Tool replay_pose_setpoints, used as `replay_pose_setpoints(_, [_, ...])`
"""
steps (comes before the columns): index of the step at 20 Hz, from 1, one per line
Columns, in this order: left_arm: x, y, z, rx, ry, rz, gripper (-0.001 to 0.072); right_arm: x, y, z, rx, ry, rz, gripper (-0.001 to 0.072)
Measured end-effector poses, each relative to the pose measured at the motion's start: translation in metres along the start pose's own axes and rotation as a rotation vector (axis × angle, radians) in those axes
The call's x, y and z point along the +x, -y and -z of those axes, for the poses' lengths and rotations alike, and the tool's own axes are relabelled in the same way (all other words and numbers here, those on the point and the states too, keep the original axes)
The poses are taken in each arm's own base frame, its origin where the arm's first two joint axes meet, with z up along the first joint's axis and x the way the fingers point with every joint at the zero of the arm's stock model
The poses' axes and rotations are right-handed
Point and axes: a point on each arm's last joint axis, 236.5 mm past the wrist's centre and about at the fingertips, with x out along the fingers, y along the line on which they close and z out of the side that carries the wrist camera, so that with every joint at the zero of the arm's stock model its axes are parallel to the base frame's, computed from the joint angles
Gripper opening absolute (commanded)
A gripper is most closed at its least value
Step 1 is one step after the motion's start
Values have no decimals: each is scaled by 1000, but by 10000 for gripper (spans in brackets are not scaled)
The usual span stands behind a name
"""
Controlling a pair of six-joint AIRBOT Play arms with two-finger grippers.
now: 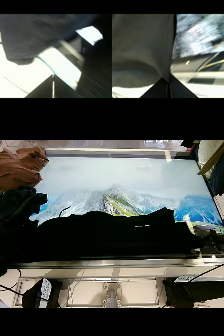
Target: Fold the clothes and pants, and hang the long-sleeved shirts on hangers.
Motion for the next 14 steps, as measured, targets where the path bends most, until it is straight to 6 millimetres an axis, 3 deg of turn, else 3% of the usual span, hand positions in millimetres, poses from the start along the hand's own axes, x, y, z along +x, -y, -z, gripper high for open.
replay_pose_setpoints(5, [-2, 0, 8, -4, -37, 4, 25, 2, 5, 10, 15, -41, 21, 11])
replay_pose_setpoints(6, [-1, 1, 12, -3, -51, 4, 25, 5, 7, 13, 22, -49, 23, 64])
replay_pose_setpoints(7, [0, 1, 13, -2, -55, 4, 26, 8, 9, 15, 29, -55, 23, 238])
replay_pose_setpoints(8, [1, 2, 15, -1, -60, 5, 52, 11, 10, 18, 34, -63, 23, 351])
replay_pose_setpoints(9, [1, 2, 15, 0, -63, 5, 206, 12, 10, 20, 36, -67, 24, 351])
replay_pose_setpoints(10, [2, 2, 14, -8, -57, 6, 412, 11, 10, 20, 42, -67, 25, 351])
replay_pose_setpoints(12, [0, 7, -2, -34, 13, 30, 440, -2, 8, 12, 48, -32, 53, 350])
replay_pose_setpoints(14, [-8, 22, -36, -87, 139, 108, 419, -30, 4, -7, 52, 54, 106, 350])
